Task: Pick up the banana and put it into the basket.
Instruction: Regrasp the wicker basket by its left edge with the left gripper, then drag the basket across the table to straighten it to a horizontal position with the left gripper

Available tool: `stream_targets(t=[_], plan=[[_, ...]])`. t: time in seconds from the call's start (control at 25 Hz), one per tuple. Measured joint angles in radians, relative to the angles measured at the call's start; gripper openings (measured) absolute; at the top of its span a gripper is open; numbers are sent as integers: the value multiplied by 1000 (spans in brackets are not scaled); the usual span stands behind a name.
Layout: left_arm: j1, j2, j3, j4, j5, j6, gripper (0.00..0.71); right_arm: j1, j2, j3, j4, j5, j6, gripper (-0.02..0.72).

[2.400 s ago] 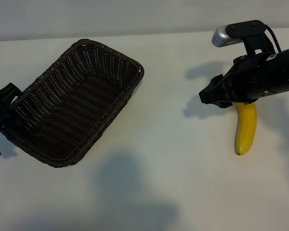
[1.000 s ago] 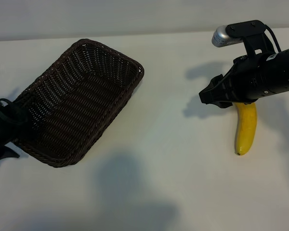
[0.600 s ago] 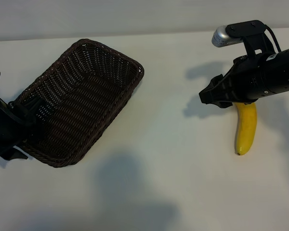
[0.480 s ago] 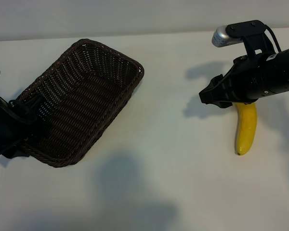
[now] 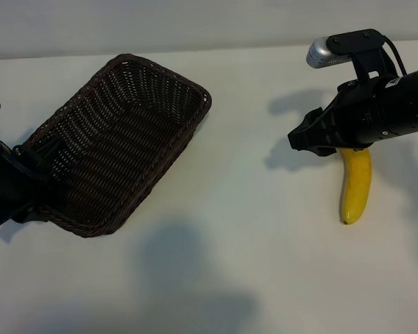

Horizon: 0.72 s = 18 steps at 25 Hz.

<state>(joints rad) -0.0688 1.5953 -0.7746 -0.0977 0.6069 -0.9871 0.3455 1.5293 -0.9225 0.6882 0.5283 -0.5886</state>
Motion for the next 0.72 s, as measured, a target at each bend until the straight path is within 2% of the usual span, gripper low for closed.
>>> stream_targets(t=[0.12, 0.6, 0.72], plan=[[0, 0, 0, -9, -5, 0, 213, 0, 0, 0, 0, 0, 0, 505], [0, -11, -7, -26, -6, 0, 205, 0, 0, 0, 0, 0, 0, 505], [0, -24, -31, -28, 21, 12, 183, 0, 0, 0, 0, 0, 0, 505]])
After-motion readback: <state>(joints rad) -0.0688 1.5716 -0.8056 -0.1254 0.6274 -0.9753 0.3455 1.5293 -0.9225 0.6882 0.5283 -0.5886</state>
